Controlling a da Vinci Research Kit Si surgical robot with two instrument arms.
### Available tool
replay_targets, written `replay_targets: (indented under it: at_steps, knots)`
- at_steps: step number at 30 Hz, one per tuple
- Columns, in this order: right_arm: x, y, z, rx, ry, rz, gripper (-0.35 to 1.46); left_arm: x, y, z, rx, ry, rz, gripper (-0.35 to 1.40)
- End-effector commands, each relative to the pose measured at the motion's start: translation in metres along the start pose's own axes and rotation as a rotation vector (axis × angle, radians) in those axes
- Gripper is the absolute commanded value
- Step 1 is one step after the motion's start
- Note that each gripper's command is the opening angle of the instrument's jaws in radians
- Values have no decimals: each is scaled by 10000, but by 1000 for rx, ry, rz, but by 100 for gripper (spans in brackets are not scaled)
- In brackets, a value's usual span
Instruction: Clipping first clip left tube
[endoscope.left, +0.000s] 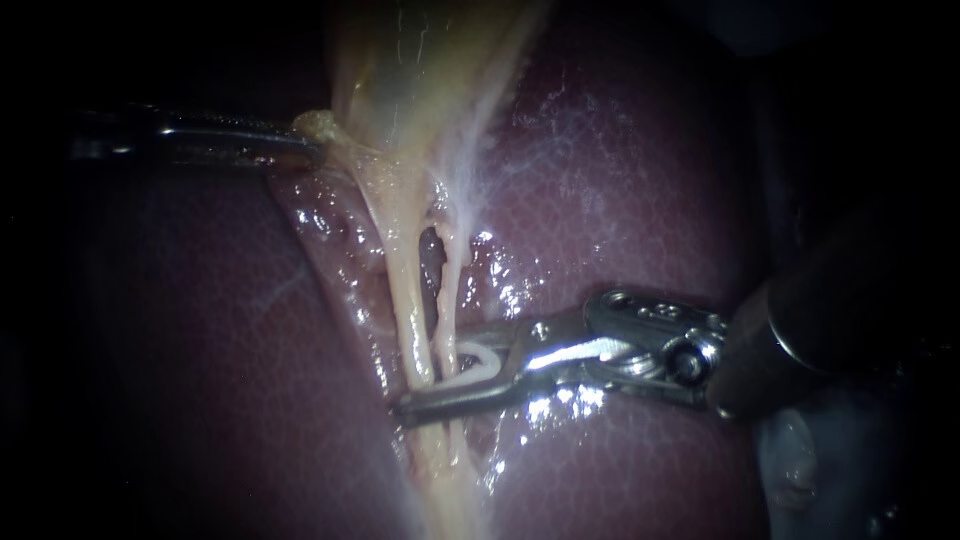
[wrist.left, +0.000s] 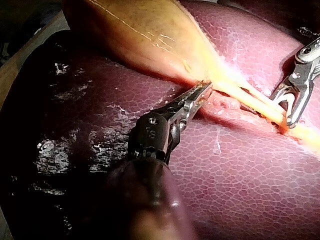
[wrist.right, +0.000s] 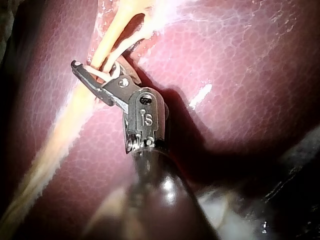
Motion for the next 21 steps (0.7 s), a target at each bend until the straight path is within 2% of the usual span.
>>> replay_targets:
  at_steps: [1,8,12,16,21]
  knots:
    - [0,0,-1,-8,-6,-7,47,0,0,0,1,0,0,-35]
    - [-1,3,-20,-57,-22,-58,49,0,0,-1,0,0,0,-35]
    - [3,3,-39,-97,-51,-113,49,0,0,-1,1,0,0,-35]
    - [9,-1,-62,-128,-87,-158,49,0,0,-2,1,0,0,-35]
    - [23,-11,-88,-137,-93,-187,50,0,0,-2,1,0,0,-35]
